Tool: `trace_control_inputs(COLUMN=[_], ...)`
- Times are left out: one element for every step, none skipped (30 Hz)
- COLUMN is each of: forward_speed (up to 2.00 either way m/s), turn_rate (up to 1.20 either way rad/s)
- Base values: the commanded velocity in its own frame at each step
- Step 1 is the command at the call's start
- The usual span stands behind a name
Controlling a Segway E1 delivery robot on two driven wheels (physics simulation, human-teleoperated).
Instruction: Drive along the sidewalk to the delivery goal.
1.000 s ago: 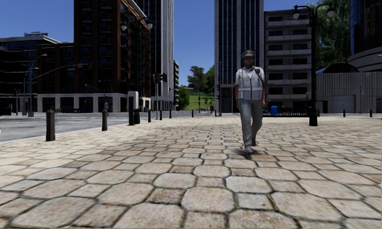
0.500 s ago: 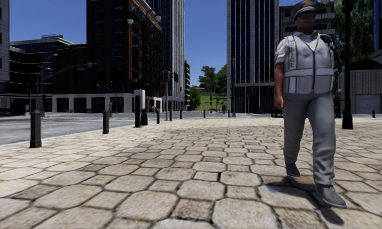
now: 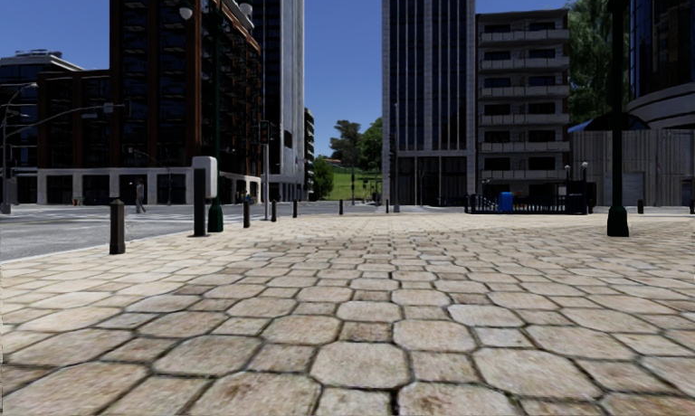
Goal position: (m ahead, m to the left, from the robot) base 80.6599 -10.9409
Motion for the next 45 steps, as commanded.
trace_control_inputs(forward_speed=[2.00, 2.00, 2.00, 2.00, 2.00, 2.00, 2.00, 2.00, 2.00, 2.00, 2.00, 2.00, 2.00, 2.00, 2.00, 2.00, 2.00, 2.00, 2.00, 2.00, 2.00, 2.00, 2.00, 2.00, 2.00, 2.00, 2.00, 2.00, 2.00, 2.00, 2.00, 2.00, 2.00, 2.00, 2.00, 2.00, 2.00, 2.00, 2.00, 2.00, 2.00, 2.00, 2.00, 2.00, 2.00], turn_rate=[-0.39, -0.39, -0.39, -0.39, -0.39, -0.39, -0.39, -0.39, -0.39, -0.39, -0.39, -0.39, -0.39, -0.39, -0.39, -0.39, -0.39, -0.35, -0.35, -0.15, 0.00, 0.00, 0.00, 0.00, 0.00, 0.00, 0.00, 0.00, 0.00, 0.00, 0.00, 0.00, 0.00, 0.00, 0.00, 0.00, 0.00, 0.00, 0.00, 0.00, 0.00, 0.00, 0.00, 0.00, 0.00])
